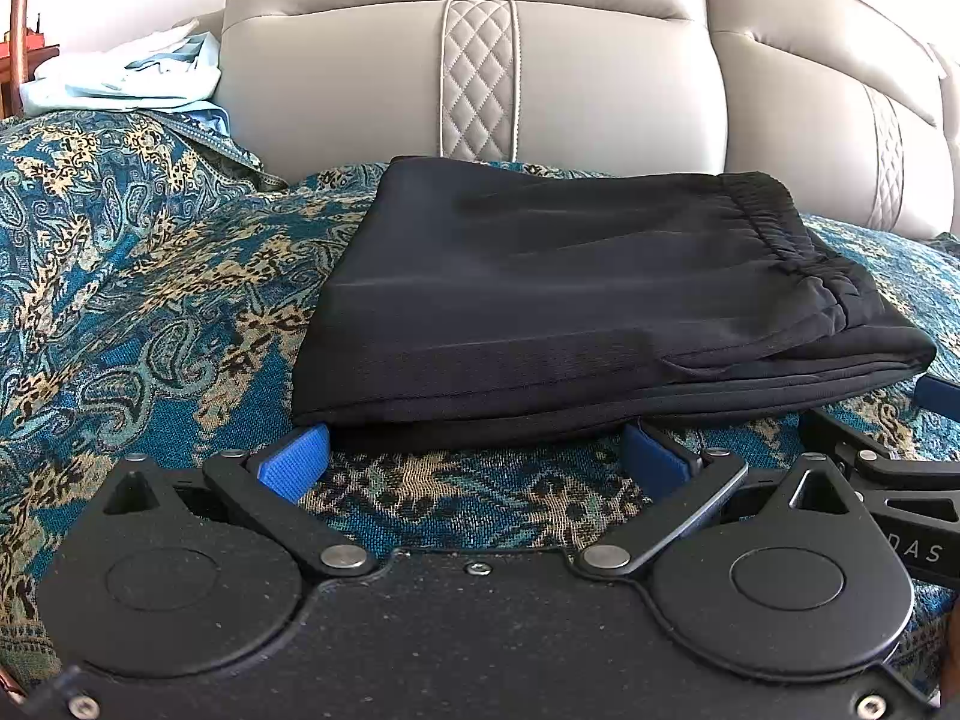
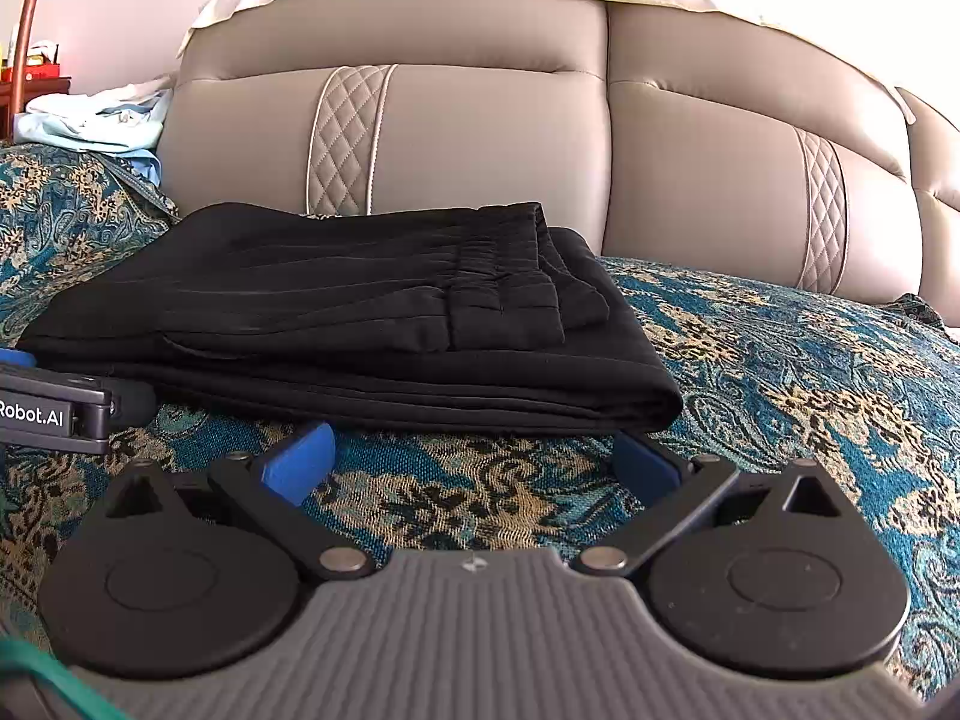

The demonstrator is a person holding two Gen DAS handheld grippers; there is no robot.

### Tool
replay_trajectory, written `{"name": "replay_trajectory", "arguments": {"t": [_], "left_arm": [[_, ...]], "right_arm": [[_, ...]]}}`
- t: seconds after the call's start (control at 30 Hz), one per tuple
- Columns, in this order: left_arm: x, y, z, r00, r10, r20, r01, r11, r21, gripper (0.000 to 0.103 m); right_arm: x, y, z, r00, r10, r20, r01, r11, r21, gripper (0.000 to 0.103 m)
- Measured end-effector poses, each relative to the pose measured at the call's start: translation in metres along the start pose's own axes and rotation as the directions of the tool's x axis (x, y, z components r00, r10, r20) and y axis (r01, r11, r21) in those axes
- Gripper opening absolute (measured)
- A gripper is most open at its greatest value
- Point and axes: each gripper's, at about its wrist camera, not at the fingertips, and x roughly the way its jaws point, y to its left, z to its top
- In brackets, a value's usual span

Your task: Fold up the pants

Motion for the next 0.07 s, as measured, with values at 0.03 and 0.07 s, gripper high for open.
{"name": "replay_trajectory", "arguments": {"t": [0.03,0.07], "left_arm": [[0.0000,0.0001,0.0000,1.000,0.000,0.000,0.000,1.000,-0.001,0.103],[0.0000,0.0001,-0.0001,1.000,0.000,0.000,0.000,1.000,-0.001,0.103]], "right_arm": [[0.0000,0.0000,0.0001,1.000,0.000,0.000,0.000,1.000,0.000,0.103],[0.0000,0.0000,0.0001,1.000,0.000,0.000,0.000,1.000,0.000,0.103]]}}
